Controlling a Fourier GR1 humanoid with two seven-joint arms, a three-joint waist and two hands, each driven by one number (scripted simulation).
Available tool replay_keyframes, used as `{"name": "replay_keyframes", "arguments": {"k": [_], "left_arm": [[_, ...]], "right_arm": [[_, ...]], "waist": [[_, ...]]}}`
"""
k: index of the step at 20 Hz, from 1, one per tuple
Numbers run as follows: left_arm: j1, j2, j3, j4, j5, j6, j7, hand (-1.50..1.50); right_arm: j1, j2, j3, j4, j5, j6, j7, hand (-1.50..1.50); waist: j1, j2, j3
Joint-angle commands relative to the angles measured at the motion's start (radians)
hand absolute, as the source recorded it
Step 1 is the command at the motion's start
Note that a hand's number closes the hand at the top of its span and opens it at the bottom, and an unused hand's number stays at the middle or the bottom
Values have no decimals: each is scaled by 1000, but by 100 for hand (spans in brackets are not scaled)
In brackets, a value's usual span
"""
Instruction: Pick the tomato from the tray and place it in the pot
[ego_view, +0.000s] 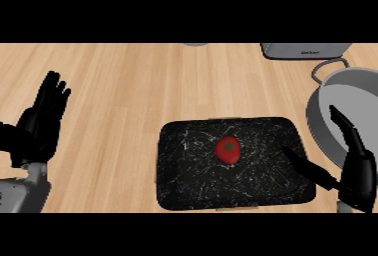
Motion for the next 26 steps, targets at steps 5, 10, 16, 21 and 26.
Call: {"name": "replay_keyframes", "arguments": {"k": [5,10,16,21,26], "left_arm": [[-54,-12,3,-27,-11,9,86,0],[-58,-8,4,-4,-7,-27,56,0],[-36,-12,22,1,0,-45,45,0],[-27,-46,28,1,-26,-19,42,0],[-29,-36,94,3,-36,-92,32,0]], "right_arm": [[17,-150,129,-212,136,207,403,-150],[-108,-235,221,-270,163,429,719,-150],[-298,-185,336,-270,169,635,1060,-150],[-421,-19,421,-242,205,693,1289,-150],[-414,56,361,-184,255,740,1236,-150]], "waist": [[2,-3,-2],[24,1,-4],[30,2,-2],[16,-1,-1],[10,0,0]]}}
